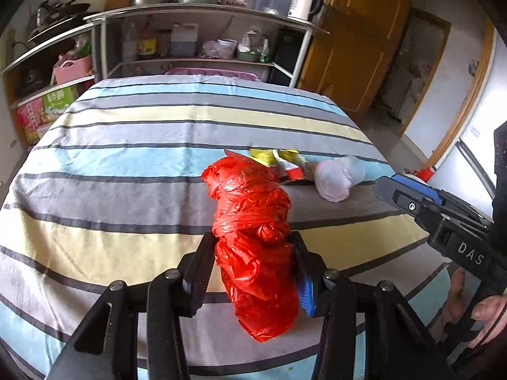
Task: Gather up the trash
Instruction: 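Grasp the red plastic bag with left gripper while right gripper grasps clear plastic cup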
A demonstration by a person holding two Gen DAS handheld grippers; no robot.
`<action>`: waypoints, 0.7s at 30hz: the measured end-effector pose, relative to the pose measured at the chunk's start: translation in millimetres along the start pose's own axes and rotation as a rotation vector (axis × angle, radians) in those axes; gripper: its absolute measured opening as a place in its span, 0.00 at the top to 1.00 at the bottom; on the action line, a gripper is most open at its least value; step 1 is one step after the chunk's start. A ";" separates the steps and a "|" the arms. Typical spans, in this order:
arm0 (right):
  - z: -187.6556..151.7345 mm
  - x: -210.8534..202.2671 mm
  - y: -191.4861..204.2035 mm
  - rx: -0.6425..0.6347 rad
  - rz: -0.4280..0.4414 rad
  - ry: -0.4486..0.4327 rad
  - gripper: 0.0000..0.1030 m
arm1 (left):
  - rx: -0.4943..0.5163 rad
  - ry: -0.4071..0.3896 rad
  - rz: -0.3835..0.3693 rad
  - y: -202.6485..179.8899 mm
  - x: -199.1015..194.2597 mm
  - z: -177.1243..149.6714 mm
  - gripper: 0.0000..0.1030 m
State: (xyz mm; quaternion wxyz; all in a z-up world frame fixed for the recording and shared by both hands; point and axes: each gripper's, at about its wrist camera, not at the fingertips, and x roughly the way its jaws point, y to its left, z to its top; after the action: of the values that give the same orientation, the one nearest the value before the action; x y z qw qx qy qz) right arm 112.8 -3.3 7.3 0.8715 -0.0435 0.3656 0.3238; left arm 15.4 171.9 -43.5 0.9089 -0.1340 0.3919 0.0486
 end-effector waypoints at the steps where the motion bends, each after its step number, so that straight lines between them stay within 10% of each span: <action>1: 1.6 2.7 1.9 -0.008 -0.003 0.004 0.57 | 0.001 -0.001 0.002 1.0 0.4 0.5 0.53; 21: 15.4 47.4 5.7 -0.001 -0.036 0.068 0.65 | -0.010 0.001 -0.007 5.4 1.8 9.5 0.53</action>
State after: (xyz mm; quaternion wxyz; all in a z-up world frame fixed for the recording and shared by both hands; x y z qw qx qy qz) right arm 143.5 31.3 -12.2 0.8644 -0.0616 0.3938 0.3066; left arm 22.2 179.7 -39.7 0.9082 -0.1400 0.3915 0.0473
